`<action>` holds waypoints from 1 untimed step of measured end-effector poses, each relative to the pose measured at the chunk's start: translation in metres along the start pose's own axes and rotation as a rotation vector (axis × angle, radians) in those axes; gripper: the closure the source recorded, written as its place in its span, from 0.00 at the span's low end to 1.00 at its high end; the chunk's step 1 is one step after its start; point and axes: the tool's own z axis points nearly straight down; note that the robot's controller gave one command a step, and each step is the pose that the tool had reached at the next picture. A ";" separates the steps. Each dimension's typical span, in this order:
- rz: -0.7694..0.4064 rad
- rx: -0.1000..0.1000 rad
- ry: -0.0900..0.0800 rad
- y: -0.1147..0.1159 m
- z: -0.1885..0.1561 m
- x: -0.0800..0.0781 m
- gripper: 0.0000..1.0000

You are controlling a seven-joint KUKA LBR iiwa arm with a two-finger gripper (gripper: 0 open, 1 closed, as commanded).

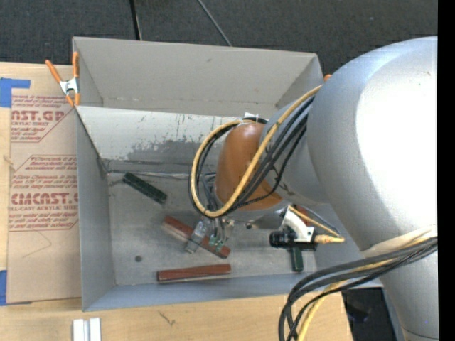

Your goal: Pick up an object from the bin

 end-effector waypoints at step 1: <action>0.000 0.002 0.002 -0.001 -0.002 0.001 1.00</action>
Offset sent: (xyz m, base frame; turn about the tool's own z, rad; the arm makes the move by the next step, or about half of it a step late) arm -0.0001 0.0000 0.0354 0.0000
